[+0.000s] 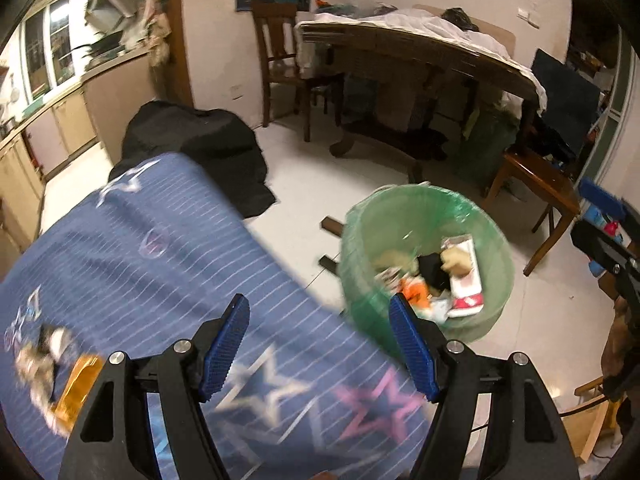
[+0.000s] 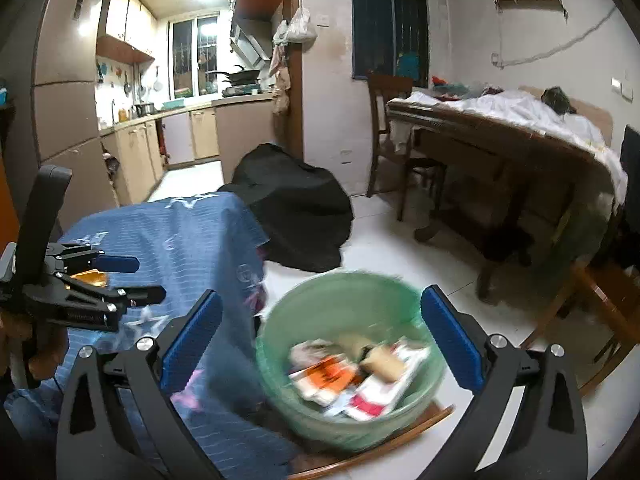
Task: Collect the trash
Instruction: 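Move both tools back from the bin to the items on the bed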
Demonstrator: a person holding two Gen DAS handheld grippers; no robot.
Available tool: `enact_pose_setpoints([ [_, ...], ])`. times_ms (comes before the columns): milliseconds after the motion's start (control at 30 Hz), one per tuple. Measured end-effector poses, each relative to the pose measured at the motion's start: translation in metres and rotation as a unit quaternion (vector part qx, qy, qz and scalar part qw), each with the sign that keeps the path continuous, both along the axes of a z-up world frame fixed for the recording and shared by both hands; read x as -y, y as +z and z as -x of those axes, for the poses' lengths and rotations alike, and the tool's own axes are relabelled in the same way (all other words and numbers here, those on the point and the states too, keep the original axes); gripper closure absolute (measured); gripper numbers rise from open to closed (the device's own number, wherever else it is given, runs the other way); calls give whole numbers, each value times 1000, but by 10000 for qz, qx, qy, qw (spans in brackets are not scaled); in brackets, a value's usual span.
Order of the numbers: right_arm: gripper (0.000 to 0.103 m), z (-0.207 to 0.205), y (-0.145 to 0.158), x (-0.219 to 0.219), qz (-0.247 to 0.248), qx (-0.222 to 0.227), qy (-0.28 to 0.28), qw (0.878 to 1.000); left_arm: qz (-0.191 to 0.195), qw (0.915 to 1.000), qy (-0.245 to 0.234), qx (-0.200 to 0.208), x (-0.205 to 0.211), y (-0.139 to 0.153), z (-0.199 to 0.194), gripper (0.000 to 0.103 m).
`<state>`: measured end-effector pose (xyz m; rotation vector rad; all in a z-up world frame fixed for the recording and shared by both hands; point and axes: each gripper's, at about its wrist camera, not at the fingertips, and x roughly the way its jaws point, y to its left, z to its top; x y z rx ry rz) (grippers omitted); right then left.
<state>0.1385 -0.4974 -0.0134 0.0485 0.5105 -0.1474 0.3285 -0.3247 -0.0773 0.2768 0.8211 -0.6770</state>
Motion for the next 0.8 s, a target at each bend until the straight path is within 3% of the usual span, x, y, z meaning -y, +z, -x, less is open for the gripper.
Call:
enact_pose_setpoints([
  [200,7,15,-16,-40,-330,10,270,9991,198,9975,673,-46,-91,-2,2,31],
  [333,7,20,-23,-67,-503,-23,556,9972,316,9889,1453,-18,-170,-2,-3,30],
  [433,7,20,-29,-83,-549,-98,716,9959,564,9721,2277,-58,-238,-1,-12,30],
  [600,7,14,-37,-104,-605,-244,894,9939,267,9333,3581,-22,-321,-14,-40,30],
  [800,7,13,-36,-118,-550,-256,1027,9929,-63,9282,3691,-460,-315,-41,-73,30],
])
